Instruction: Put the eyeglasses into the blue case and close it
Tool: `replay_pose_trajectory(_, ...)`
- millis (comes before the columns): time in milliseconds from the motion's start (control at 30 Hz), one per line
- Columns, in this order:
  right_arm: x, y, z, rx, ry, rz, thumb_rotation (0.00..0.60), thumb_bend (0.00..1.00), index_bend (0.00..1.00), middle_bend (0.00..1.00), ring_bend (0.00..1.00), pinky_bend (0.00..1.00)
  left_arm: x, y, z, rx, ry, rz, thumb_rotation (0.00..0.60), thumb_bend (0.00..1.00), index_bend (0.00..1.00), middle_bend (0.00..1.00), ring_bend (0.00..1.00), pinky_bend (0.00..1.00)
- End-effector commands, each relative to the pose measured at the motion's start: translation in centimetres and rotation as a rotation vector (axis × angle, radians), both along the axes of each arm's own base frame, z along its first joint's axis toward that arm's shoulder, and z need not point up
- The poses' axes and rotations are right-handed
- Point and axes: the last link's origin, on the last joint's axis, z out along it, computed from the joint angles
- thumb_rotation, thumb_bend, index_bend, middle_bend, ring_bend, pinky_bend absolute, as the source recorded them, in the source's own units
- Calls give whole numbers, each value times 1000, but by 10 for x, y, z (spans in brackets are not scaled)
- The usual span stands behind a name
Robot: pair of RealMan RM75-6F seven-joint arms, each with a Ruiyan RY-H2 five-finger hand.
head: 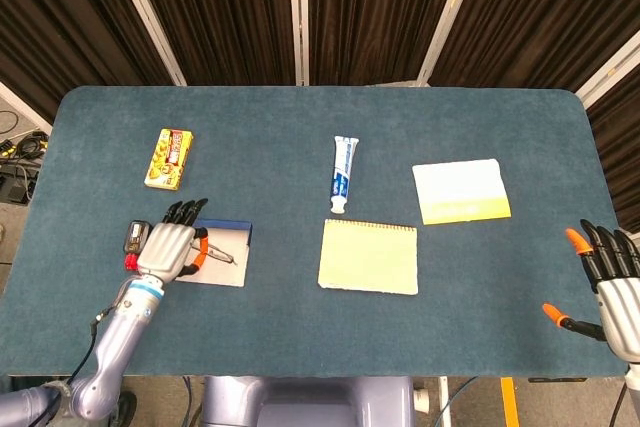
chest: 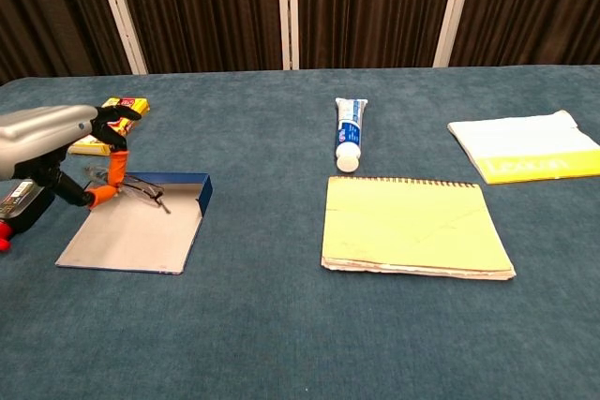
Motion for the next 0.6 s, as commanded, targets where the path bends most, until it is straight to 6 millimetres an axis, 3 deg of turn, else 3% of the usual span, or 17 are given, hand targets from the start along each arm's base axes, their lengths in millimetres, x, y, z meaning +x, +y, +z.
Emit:
replay_pose_trajectory(33, -1, -1, 0, -2, 1, -3, 600, 0, 0, 0, 0, 0, -1, 15, -5, 3, -20, 21, 600, 447, 610, 0, 0, 0)
replay_pose_trajectory(600, -3, -3, -1, 3, 0, -18, 600, 0, 0, 0, 0, 0, -16, 31, -23, -7, 0, 56, 600, 446, 609, 0, 0, 0)
